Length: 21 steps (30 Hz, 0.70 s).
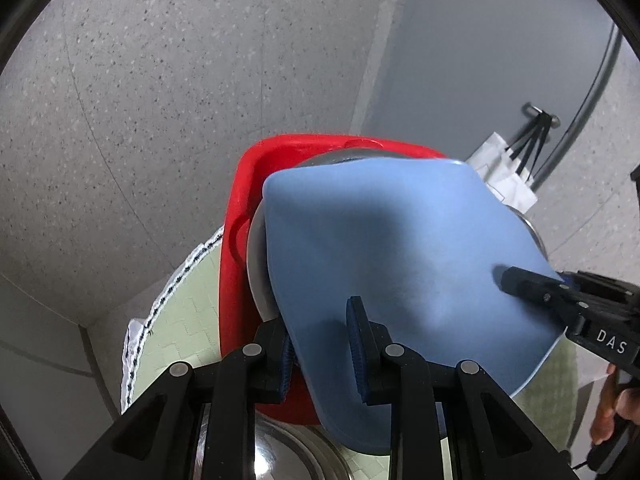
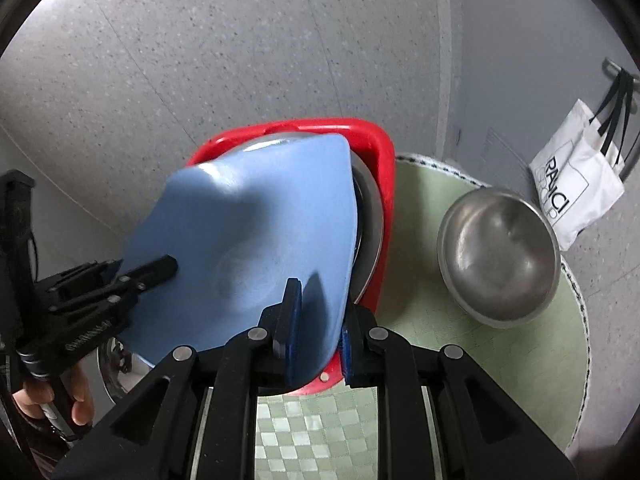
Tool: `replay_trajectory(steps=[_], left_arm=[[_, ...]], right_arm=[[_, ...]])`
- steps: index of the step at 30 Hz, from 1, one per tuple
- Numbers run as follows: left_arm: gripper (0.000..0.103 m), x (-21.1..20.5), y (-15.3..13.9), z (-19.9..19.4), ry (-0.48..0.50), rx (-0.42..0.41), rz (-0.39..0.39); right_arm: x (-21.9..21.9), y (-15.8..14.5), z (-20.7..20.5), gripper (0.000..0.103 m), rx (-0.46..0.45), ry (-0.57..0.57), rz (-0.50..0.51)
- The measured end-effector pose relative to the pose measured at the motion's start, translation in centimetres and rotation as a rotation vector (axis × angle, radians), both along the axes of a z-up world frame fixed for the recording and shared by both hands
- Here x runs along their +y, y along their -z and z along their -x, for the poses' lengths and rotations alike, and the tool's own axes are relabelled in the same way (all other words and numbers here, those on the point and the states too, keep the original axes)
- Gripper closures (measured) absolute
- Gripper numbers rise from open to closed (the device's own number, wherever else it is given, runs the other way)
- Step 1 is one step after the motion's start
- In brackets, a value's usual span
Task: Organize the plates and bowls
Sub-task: 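Lay the blue plate onto the steel bowl in the basin, open grippers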
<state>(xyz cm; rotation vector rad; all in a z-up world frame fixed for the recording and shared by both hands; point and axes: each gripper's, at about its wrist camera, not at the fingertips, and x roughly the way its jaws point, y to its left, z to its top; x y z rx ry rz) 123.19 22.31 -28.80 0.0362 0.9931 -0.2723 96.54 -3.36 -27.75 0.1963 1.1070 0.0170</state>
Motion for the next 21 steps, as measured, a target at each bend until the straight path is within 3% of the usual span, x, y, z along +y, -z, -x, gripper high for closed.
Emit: replay_trajectory(steps=[7,10,12,13,17,21], left_arm=[[0.076,-1.6,-1.3,1.4,-0.021,-0.005,-0.011],[0.064,-2.1,-1.8,2.4,-0.037,-0.015,-0.028],[0.047,-1.9,-2.3,3.9,-0.073,-0.025,-0.029],[0.046,-2.0,-2.6,4.5,-0.085,-0.035,-0.033],[0.034,-2.0,-3.4,7.2,-0.134,-0.059,-0.027],[0.033,-2.4,-4.3,11.2,-0.186,-0.105,-0.027]], right_arm=[[0.1,-0.1,0.2,0.071,-0.005,-0.005,0.031],[0.0,-0.3,0.6,0.063,-0.010,-0.019,0.019],[0.0,-0.8,1.1,0.052,-0.024,-0.028,0.018],[-0.1,-1.0,1.4,0.050,-0.031,-0.031,0.017],[-0.6,-2.2,3.1,0.049,-0.055,-0.039,-0.003],[-2.0,-3.8,6.2,0.047,-0.083,-0.043,0.010]])
